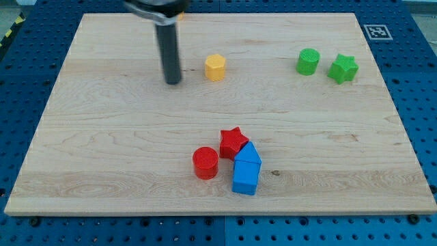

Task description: Move your arm to the left of the yellow heart

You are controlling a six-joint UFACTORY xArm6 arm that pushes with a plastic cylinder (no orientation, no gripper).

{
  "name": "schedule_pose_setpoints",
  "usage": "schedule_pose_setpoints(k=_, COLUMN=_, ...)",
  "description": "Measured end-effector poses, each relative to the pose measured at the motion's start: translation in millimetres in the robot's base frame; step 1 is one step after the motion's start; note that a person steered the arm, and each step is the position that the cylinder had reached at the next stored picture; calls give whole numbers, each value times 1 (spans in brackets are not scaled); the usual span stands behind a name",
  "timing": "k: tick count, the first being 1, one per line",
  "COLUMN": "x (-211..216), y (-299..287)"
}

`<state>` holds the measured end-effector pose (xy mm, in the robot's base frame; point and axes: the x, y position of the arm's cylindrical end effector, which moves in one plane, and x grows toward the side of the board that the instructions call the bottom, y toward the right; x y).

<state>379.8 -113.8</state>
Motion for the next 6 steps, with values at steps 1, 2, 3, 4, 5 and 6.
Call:
schedule_pose_setpoints(k=1, x=-43, y=-31)
schedule_pose_setpoints(k=2, x=-101, y=32)
schedule_pose_setpoints(k=3, x=-122, y=114)
schedule_pose_setpoints(k=4, x=-121, y=193)
schedule_pose_setpoints(k=5, x=-104, y=265)
schedule_pose_setpoints(k=6, x=-71, y=329)
